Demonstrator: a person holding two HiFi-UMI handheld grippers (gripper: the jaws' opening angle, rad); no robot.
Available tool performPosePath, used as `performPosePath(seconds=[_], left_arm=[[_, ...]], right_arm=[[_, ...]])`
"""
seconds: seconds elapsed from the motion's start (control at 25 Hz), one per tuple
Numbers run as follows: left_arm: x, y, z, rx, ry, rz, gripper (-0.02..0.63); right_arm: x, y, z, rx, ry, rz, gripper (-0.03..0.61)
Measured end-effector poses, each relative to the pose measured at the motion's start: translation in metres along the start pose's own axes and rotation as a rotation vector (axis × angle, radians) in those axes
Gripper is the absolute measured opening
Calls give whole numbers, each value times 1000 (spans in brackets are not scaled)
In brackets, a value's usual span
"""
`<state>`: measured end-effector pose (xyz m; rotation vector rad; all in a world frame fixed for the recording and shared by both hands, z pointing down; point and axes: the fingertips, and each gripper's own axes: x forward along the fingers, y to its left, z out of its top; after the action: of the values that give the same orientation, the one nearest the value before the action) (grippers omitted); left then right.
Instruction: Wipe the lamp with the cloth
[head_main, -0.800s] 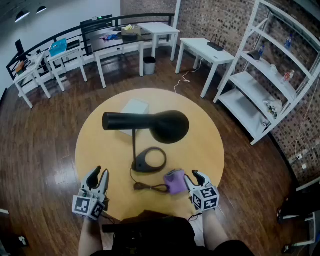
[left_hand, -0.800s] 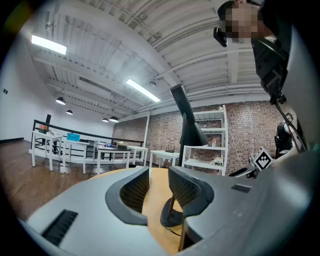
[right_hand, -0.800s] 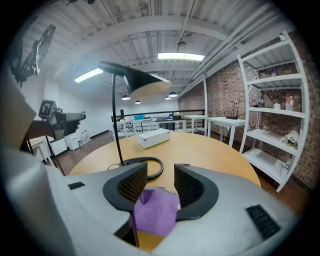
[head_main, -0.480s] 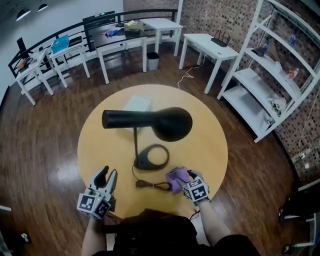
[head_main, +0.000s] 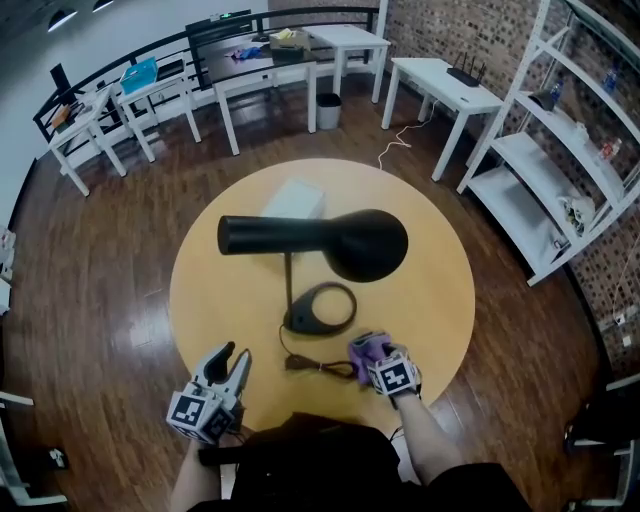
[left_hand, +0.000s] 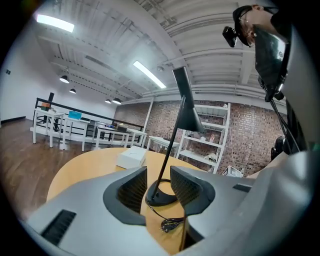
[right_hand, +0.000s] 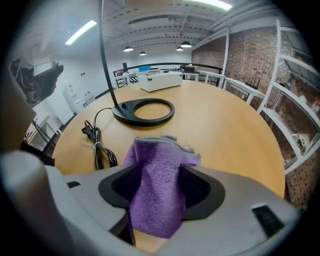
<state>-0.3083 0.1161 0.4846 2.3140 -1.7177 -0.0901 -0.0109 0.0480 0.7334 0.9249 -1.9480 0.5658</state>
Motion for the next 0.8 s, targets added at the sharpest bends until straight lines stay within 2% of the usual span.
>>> performPosePath(seconds=[0.08,0.2,0.28,0.48,0.64,0.8], left_arm=[[-2,2,-7,-14,8,10,143],[-2,4,-19,-21,9,12,143],[0,2,-21,-29,10,5,143],[2,-4,-12,-37,12,-32,143],[10,-4,-5,-29,-11,-45,143],[15,-1,2,-19,-26,-68,143]], right_arm=[[0,9,3,-18,-17,18,220],[2,21,2,-70,-25,24,118],[2,20,1,-65,-30,19,106],[-16,7,-5,22,-36,11,94],[-52,-23,9,95,-156,-30,94],[-125,-50,62,164,-405,-90,94]])
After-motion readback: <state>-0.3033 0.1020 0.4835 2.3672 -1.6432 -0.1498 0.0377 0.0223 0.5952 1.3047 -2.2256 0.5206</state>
